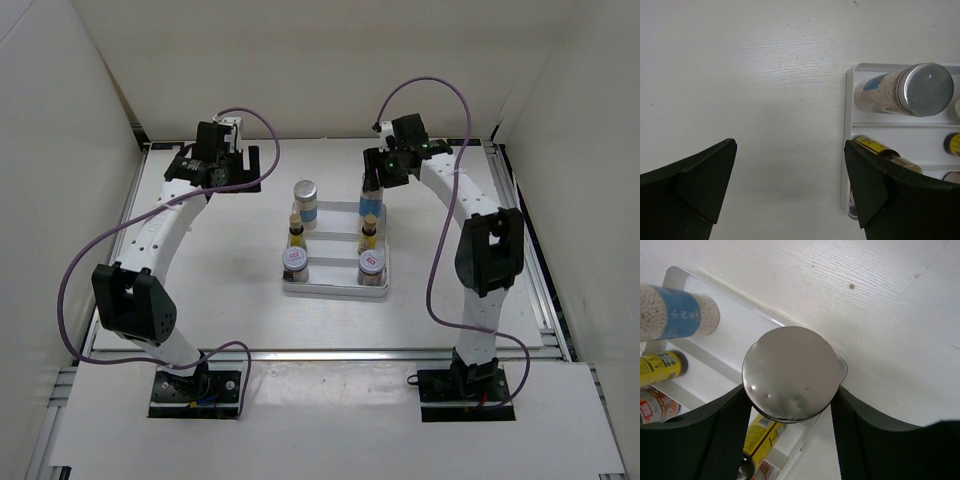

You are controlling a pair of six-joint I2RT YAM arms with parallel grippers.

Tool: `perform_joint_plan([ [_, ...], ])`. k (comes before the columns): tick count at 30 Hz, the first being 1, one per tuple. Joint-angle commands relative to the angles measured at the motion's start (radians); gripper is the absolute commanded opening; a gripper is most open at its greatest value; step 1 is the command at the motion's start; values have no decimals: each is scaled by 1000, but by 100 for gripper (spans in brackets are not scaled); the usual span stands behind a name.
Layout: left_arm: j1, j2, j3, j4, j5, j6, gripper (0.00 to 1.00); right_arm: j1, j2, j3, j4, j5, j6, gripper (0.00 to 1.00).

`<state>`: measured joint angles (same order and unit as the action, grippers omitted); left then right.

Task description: Organize the condiment bottles

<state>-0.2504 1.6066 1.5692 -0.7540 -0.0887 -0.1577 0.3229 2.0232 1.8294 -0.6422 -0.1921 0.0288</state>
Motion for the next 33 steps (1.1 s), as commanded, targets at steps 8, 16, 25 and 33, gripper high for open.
perform_joint_plan([
  [8, 5, -45, -37, 28, 18, -13, 100, 94, -194, -243, 232, 112, -63, 2],
  [16, 5, -54, -46, 38, 18, -13, 100, 119, -248, -387, 367, 256, -82, 0],
  [25, 5, -45, -55, 38, 18, -13, 100, 119, -258, -447, 478, 352, -93, 0],
  [33, 5, -45, -64, 47, 27, -13, 100, 119, -303, -519, 562, 361, -70, 0],
])
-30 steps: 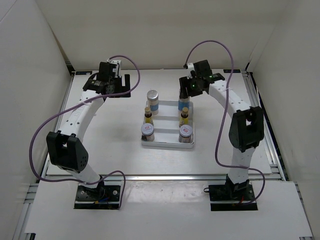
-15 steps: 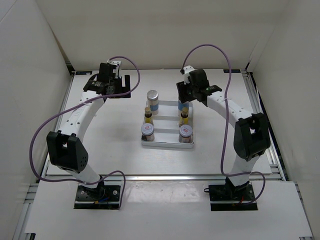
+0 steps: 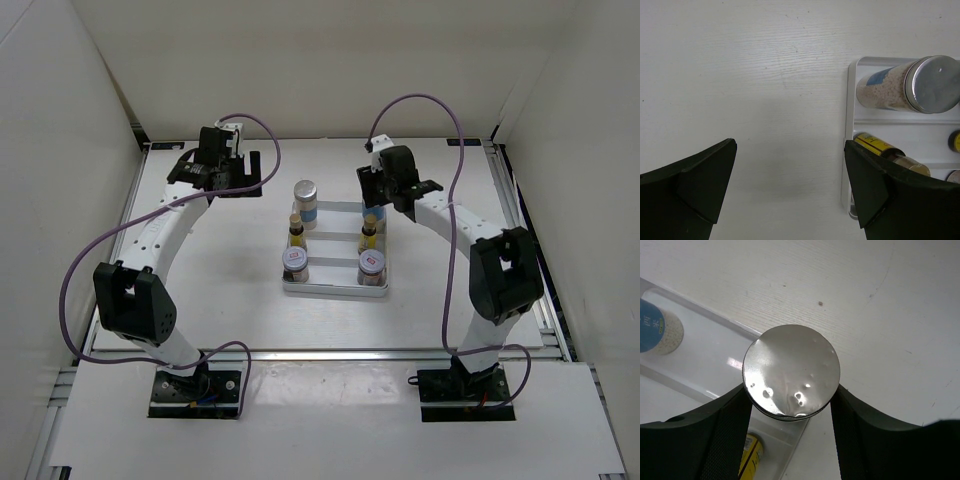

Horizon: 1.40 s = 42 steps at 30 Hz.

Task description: Organize the condiment bottles

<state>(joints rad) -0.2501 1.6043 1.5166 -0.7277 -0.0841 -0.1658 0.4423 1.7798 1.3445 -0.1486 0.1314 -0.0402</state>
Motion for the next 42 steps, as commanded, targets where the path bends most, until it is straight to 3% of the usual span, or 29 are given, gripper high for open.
perform_joint_plan([
  [1, 5, -43, -12, 20, 23, -5, 100, -1, -60, -34, 69, 37, -1, 0],
  [14, 5, -43, -22, 20, 23, -5, 100, 9, -101, -105, 107, 28, 13, 0],
  [20, 5, -52, -32, 30, 23, -5, 100, 29, -137, -169, 127, 39, 33, 11],
  [23, 5, -52, -32, 30, 23, -5, 100, 38, -146, -179, 127, 39, 33, 23],
  [24, 5, -52, -32, 30, 23, -5, 100, 47, -157, -188, 127, 48, 33, 39],
  [27, 5, -52, -41, 30, 23, -5, 100, 47, -166, -188, 138, 57, 33, 47],
  [29, 5, -52, -41, 30, 23, -5, 100, 47, -177, -188, 138, 71, 33, 64],
  [31, 5, -52, -41, 30, 23, -5, 100, 47, -177, -177, 138, 97, 33, 93],
  [32, 5, -52, -41, 30, 23, -5, 100, 47, -177, -163, 129, 97, 33, 100],
  [42, 5, -70, -81, 57, 3, -5, 100, 47, -168, 43, 25, 128, 14, 100],
])
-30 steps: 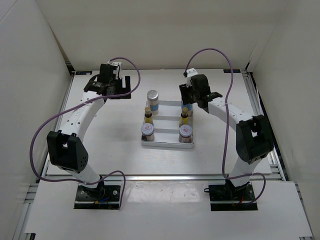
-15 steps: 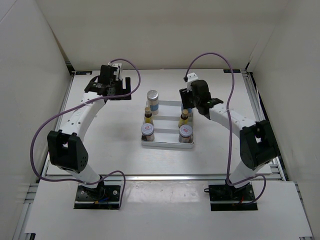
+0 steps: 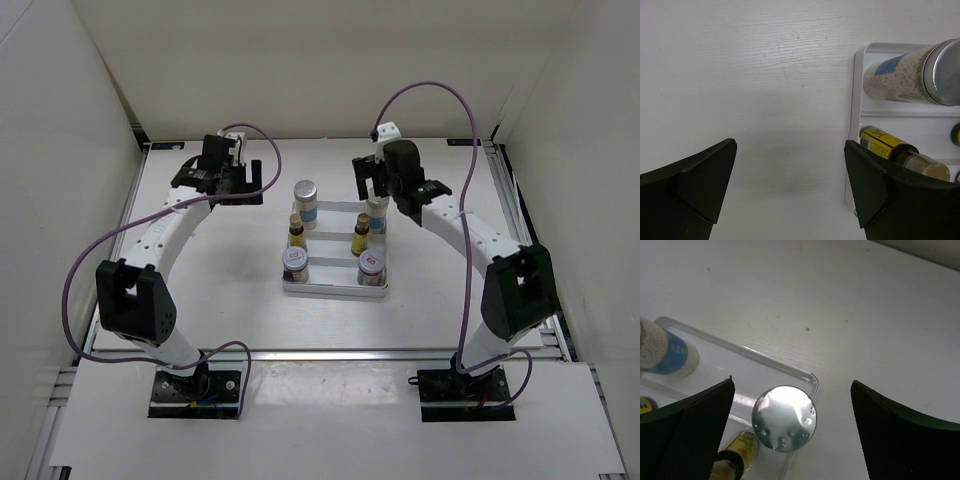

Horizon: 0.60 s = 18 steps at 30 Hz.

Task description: Organize the condiment bottles

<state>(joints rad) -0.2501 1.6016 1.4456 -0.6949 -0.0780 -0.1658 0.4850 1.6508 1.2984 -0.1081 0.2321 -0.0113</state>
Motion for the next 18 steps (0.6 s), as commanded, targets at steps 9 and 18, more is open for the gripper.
perform_joint_plan([
  [9, 5, -150, -89, 118, -88, -14, 100, 4, -32, 432, -391, 67, -15, 100],
  [18, 5, -380, -241, 196, -105, 25, 100, -6, -337, 254, -511, 67, 36, 100],
])
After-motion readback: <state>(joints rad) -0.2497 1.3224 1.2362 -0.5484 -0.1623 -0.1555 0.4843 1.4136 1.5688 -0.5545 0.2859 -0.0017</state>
